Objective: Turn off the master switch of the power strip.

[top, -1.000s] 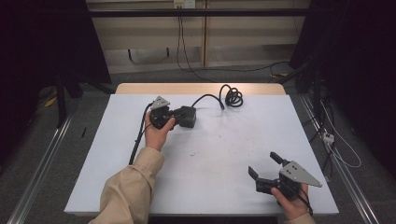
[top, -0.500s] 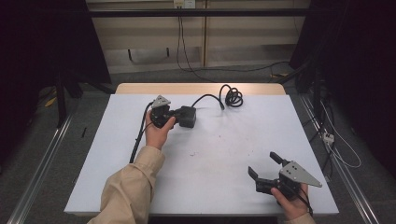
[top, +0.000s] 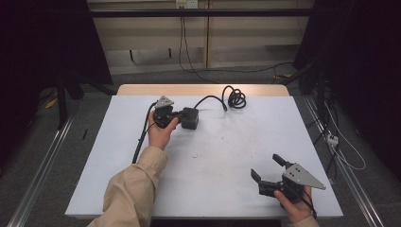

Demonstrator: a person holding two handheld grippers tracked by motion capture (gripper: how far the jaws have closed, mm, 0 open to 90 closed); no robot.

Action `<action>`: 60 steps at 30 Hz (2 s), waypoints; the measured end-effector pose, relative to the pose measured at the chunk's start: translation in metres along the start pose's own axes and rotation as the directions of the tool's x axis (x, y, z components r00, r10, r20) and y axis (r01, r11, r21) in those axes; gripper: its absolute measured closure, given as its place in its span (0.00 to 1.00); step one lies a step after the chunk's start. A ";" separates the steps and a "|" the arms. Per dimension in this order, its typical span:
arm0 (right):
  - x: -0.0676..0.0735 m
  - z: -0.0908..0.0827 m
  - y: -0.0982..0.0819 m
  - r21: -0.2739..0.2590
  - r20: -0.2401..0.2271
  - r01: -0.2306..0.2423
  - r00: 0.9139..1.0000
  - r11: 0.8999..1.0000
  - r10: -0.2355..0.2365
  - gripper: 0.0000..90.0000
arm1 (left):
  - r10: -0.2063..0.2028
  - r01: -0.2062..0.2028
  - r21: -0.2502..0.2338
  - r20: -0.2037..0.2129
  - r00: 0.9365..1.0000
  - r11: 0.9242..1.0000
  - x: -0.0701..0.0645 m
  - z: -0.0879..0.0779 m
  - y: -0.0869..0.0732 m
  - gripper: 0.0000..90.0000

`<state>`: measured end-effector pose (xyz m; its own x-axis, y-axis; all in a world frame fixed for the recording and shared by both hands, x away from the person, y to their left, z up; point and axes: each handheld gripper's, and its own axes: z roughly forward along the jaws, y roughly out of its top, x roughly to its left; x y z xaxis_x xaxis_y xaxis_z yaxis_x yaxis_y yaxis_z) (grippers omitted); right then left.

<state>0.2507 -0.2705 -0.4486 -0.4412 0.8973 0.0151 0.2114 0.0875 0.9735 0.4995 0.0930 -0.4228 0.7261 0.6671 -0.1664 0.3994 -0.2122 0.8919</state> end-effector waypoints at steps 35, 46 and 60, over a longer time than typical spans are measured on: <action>0.000 0.001 0.000 0.004 -0.003 0.001 1.000 1.000 -0.001 0.06 | 0.006 -0.005 0.025 -0.024 1.000 1.000 0.004 0.012 -0.003 1.00; 0.000 0.001 0.000 0.005 -0.007 -0.002 1.000 1.000 0.002 0.06 | 0.008 -0.007 0.035 -0.025 1.000 0.999 0.004 0.014 -0.004 1.00; 0.001 0.001 0.000 0.007 -0.014 0.003 1.000 1.000 -0.003 0.06 | 0.024 -0.023 0.036 -0.027 0.999 0.999 0.004 0.015 -0.004 1.00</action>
<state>0.2517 -0.2693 -0.4491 -0.4538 0.8910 0.0152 0.2158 0.0933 0.9720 0.5089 0.0857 -0.4331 0.7200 0.6810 -0.1339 0.4025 -0.2526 0.8799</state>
